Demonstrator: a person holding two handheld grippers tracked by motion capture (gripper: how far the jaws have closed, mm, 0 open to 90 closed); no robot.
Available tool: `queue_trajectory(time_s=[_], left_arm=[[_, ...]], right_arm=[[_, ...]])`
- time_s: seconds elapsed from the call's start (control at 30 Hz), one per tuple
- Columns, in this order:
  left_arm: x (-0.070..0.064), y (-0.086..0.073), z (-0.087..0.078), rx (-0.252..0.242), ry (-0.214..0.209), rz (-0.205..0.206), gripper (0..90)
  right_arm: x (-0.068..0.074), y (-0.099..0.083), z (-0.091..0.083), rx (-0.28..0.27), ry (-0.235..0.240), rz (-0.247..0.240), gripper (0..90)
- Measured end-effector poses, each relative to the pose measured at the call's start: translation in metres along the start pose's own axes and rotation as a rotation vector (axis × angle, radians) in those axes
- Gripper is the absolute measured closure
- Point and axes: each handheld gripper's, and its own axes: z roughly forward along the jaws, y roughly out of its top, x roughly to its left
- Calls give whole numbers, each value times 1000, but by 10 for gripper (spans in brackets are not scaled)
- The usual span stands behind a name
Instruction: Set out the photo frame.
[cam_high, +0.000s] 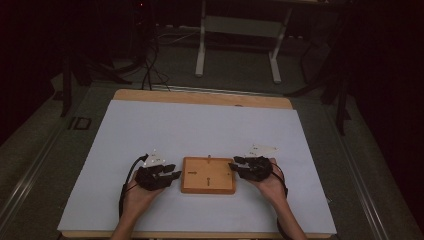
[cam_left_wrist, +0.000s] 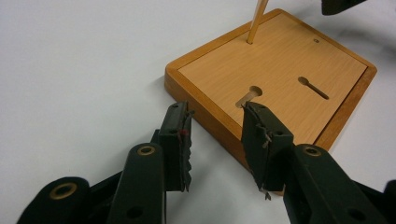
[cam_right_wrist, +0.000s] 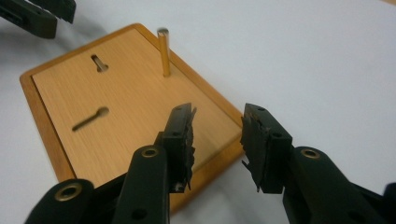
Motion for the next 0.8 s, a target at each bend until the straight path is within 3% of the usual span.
queue_trajectory(time_s=[0.37, 0.63, 0.8], left_arm=[[1, -1, 2, 16, 18, 6, 607], [-1, -1, 2, 12, 44, 20, 591], [-1, -1, 2, 8, 35, 12, 589]], right_arm=[[8, 24, 24, 8, 50, -45, 657], [13, 33, 46, 11, 96, -33, 699], [15, 37, 53, 10, 115, -33, 760]])
